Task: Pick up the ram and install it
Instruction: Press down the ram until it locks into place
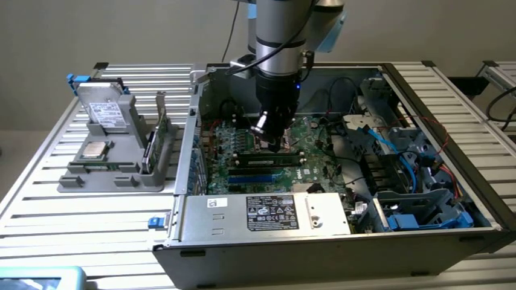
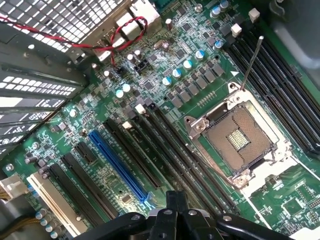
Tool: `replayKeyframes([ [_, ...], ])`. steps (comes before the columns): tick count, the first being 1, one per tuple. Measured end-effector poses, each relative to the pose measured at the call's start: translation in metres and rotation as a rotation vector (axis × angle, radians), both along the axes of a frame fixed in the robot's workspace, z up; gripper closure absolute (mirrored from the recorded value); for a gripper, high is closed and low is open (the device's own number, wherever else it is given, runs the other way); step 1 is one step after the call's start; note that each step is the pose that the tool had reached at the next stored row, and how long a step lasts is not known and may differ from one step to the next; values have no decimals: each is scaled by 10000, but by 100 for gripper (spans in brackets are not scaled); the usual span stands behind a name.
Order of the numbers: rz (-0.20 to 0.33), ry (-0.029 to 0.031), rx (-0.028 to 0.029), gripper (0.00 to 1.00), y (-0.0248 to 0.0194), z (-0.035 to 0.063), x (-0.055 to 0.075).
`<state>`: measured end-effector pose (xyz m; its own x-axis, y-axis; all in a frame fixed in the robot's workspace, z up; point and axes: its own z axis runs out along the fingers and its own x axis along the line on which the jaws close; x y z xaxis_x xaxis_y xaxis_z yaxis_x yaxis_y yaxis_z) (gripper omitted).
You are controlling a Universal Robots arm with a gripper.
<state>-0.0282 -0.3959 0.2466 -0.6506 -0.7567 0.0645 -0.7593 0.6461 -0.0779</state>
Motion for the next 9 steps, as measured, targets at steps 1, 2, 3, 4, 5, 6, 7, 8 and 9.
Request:
replayKeyframes([
  [1,-113,-11,1,89,0,0,0],
  [2,-225,-21,-1,89,0,0,0],
  [3,-346,-34,-4,89,0,0,0],
  [4,-453,-46,-6,89,0,0,0],
  [5,-562,-58,-7,89,0,0,0],
  [6,-672,-71,-9,89,0,0,0],
  [7,-782,-82,-11,89,0,0,0],
  [8,-895,-94,-13,89,0,0,0],
  [9,-1013,-108,-16,89,0,0,0],
])
